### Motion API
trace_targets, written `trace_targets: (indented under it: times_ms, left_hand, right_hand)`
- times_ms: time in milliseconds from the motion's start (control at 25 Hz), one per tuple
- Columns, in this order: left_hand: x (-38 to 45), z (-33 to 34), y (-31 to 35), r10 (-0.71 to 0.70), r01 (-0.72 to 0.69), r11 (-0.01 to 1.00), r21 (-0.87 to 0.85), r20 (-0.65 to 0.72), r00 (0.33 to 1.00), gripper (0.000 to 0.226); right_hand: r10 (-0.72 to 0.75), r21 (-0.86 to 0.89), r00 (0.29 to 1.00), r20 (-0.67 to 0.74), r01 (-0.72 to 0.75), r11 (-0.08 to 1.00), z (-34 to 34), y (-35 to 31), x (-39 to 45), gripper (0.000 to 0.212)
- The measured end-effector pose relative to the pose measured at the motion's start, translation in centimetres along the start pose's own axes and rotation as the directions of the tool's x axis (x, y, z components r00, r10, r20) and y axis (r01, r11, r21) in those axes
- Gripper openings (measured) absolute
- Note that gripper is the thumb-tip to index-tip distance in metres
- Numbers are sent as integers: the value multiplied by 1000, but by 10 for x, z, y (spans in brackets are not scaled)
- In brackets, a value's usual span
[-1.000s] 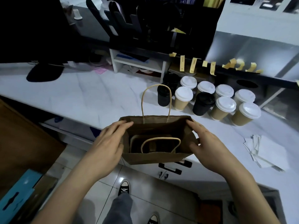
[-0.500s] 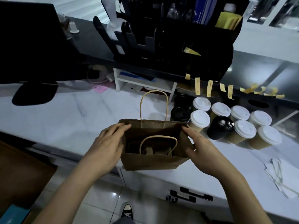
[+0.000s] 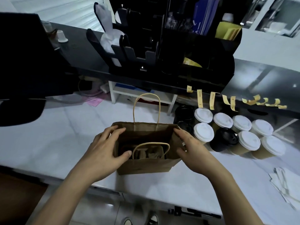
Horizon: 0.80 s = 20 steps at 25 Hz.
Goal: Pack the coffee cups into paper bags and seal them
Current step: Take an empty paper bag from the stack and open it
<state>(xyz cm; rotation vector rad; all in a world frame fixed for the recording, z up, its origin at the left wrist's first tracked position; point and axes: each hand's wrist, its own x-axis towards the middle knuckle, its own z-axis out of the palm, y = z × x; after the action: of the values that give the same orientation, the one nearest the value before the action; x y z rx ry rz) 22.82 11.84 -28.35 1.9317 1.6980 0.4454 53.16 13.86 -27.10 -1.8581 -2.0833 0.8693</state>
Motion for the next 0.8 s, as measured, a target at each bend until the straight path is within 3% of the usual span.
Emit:
trace_targets:
  times_ms: [600,800]
  left_hand:
    - [58,-6,-3,-92,80,993,-88,-140,986,75]
    - [58,-12,-4,-59,52,995,-91,-83,995,81]
  right_hand:
    - [-98,27,992,77,96,995,-17,8,70,66]
    - [-111,34,991,79,109,993,-24,-1,69,52]
